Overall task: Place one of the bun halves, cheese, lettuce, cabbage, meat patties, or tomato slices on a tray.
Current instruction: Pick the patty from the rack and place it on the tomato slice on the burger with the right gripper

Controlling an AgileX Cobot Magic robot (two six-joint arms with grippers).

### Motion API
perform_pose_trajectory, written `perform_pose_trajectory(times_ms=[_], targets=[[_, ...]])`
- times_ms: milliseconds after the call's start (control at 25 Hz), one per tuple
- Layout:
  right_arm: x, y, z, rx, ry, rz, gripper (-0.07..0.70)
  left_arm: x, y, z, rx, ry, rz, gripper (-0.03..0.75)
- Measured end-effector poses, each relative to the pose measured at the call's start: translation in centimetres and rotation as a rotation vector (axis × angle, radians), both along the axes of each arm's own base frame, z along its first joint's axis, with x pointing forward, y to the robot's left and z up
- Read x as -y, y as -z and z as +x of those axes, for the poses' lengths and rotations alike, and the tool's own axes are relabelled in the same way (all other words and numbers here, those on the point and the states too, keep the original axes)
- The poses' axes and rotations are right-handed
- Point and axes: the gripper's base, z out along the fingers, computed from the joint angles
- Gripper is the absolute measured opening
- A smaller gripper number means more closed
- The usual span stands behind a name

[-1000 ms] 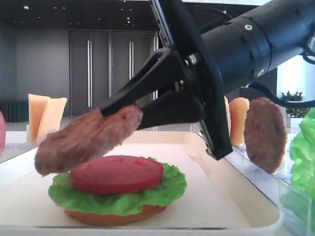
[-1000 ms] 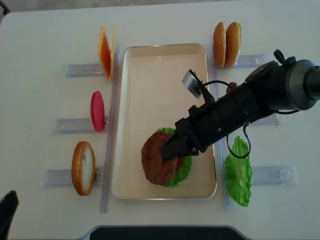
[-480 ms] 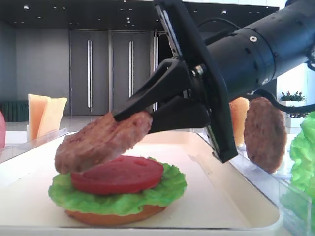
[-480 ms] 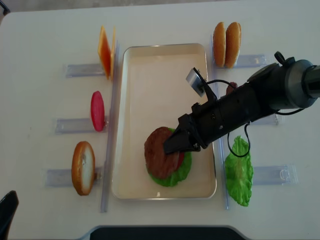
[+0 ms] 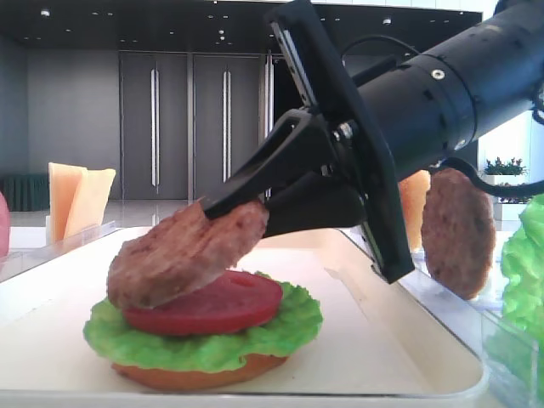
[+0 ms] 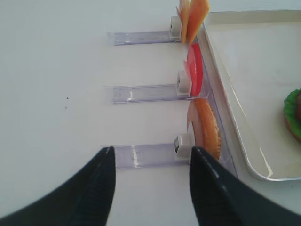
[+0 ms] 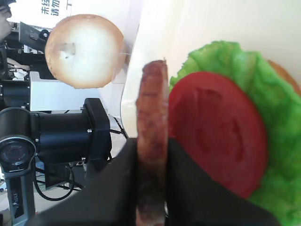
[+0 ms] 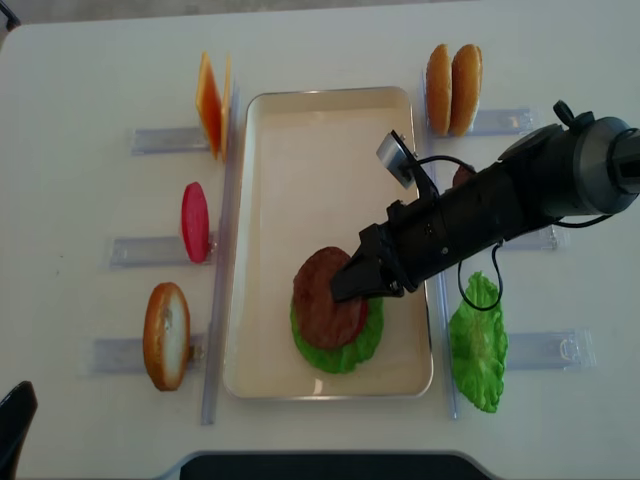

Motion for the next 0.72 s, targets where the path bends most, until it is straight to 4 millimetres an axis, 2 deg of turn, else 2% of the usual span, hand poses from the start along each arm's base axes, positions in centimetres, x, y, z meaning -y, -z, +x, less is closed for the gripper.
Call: perform_pose_trajectory(times_ms=[480, 720], targets=[[0.03, 0.09, 0.09, 0.019, 0.002, -0.009, 0.164, 0.0, 0.0, 0.0, 0.0, 0.0, 0.0, 0.391], [0.03, 0.09, 0.09, 0.024, -0.001, -0.008, 0.239, 0.0, 0.0, 0.0, 0.0, 0.0, 0.0, 0.391]])
